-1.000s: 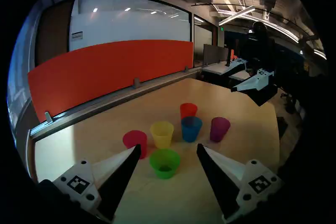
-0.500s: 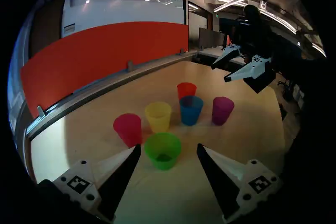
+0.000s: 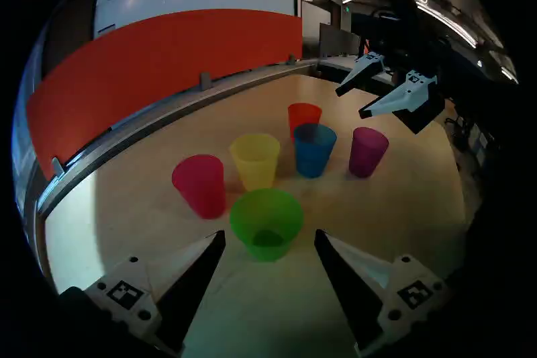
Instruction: Pour water
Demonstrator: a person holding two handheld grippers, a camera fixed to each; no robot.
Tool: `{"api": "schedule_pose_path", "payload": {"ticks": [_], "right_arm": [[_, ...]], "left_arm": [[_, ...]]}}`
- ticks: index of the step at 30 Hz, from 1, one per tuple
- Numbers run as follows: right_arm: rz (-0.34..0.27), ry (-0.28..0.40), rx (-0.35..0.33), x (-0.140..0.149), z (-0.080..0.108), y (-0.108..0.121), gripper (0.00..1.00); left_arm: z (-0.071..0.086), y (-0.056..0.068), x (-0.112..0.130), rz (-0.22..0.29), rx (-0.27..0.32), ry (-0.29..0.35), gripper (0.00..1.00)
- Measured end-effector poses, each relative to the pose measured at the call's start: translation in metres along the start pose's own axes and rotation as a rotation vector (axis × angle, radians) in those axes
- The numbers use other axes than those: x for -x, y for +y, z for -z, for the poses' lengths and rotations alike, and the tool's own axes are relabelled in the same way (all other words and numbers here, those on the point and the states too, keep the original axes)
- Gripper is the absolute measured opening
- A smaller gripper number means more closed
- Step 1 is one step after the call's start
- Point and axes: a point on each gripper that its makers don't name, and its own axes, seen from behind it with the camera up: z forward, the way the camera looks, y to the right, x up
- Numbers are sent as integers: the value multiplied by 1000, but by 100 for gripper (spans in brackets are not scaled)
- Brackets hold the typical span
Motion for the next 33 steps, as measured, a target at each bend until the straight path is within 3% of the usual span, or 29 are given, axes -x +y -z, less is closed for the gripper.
{"api": "schedule_pose_path", "payload": {"ticks": [17, 33], "right_arm": [[23, -26, -25, 4, -19, -4, 100], [15, -27, -23, 4, -23, 1, 100]], "left_arm": [[-31, -1, 3, 1, 32, -34, 99], [-50, -4, -1, 0, 41, -34, 99]]}}
